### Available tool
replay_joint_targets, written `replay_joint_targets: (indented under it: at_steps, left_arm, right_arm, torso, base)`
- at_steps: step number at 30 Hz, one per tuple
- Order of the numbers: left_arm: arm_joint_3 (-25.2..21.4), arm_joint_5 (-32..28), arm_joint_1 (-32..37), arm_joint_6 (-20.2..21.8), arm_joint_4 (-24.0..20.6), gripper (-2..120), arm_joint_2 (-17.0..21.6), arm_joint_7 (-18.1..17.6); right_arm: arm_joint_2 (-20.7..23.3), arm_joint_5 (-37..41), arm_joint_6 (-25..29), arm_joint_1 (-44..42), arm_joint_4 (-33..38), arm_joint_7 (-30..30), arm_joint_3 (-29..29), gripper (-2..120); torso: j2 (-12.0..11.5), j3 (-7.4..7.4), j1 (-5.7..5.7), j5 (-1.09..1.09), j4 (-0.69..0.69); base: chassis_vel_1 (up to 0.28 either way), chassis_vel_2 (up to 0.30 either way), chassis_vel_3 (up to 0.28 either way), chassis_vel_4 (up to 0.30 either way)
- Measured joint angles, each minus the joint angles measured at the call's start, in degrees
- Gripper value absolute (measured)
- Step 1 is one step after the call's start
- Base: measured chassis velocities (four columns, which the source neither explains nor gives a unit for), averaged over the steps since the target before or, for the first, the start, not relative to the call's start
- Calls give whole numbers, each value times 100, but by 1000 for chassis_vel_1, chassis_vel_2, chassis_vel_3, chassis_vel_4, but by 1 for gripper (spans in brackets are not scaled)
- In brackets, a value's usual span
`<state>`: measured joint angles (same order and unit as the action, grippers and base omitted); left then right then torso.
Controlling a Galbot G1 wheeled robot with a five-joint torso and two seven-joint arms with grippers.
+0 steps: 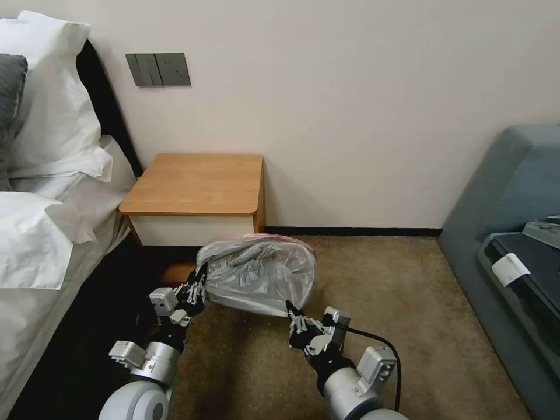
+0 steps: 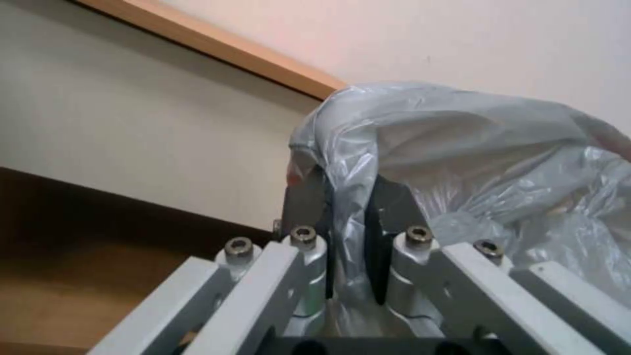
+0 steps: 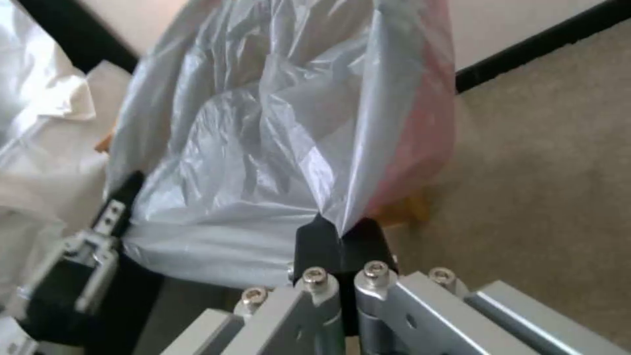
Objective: Pick up the garbage bag from the table and place it over the trash can.
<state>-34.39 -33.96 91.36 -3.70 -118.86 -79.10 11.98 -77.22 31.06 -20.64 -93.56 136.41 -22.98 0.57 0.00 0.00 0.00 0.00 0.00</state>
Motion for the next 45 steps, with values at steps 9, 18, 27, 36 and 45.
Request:
replay_joint_targets:
  at_steps: [9,18,27,36,45]
  left_arm:
    - [-65,-598,75,382,-209,6,-6,-167]
    - [-76,-1045,190,809,-371,6,28,-264]
    - [-227,-1210,124,880,-354,6,30,-372]
    - [-406,-1633,78,1045,-190,6,37,-343]
    - [-639,-2684,116,1544,-241,6,107,16]
  right_arm:
    - [86,-150,89,-9,-191,199,282,0]
    - [119,-792,212,-25,-488,672,481,8]
    - [541,-2245,622,-803,-499,1933,1087,41]
    - [542,-251,1683,-888,-109,2951,2068,76]
    - [328,2000,1846,-170,-418,3379,2358,99]
  torso:
    - [0,0,0,0,0]
    - [0,0,0,0,0]
    - [0,0,0,0,0]
    - [0,0,0,0,0]
    - [0,1,0,0,0]
  base:
    - [0,0,0,0]
    - [0,0,0,0]
    - [0,0,0,0]
    - [0,0,0,0]
    - [0,0,0,0]
